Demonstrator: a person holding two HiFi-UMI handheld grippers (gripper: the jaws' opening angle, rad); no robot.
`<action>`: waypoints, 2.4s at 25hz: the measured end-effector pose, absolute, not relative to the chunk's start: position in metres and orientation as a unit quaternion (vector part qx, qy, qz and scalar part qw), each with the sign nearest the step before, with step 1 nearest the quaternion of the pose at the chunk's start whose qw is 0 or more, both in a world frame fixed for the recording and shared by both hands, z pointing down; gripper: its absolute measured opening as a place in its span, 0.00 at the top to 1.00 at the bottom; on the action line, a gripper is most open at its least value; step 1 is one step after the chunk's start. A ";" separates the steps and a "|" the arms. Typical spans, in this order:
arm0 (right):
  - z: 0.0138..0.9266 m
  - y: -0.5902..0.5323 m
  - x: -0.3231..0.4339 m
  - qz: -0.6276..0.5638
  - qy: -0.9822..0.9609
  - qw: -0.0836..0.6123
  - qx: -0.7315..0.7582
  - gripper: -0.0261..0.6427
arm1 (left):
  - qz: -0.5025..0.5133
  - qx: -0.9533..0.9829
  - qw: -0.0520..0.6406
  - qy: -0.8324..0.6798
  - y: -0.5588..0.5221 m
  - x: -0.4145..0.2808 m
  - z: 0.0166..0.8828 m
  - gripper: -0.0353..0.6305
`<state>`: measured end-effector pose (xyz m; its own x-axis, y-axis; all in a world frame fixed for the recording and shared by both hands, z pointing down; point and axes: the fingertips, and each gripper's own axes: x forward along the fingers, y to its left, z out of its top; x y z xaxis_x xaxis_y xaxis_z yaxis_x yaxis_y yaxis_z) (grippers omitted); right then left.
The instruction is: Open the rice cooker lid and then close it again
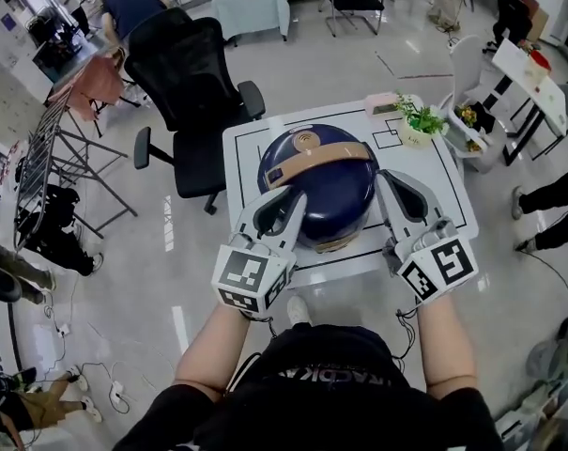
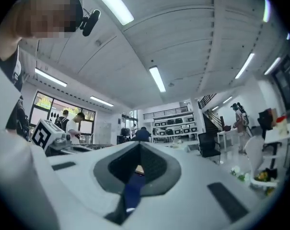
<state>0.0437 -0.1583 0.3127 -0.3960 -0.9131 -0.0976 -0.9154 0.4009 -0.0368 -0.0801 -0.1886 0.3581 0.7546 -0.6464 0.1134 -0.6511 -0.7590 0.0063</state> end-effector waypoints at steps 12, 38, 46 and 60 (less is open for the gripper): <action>0.320 -0.068 0.057 0.040 0.886 0.012 -0.461 0.96 | 0.038 0.901 0.037 -0.430 -0.070 -0.047 0.358 0.94; 0.350 -0.017 0.056 -0.008 0.914 0.002 -0.405 0.96 | 0.021 0.872 0.058 -0.486 0.003 -0.040 0.363 0.94; 0.349 -0.019 0.054 -0.008 0.915 -0.002 -0.404 0.96 | 0.018 0.874 0.059 -0.482 -0.002 -0.038 0.361 0.94; 0.352 -0.024 0.058 -0.013 0.914 -0.002 -0.406 0.96 | 0.018 0.876 0.061 -0.478 -0.007 -0.034 0.364 0.94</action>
<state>0.0575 -0.0243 0.3522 -0.6704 -0.7419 0.0150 -0.7420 0.6700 -0.0226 -0.0338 -0.0067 0.3638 0.5414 -0.8359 0.0897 -0.8403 -0.5346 0.0899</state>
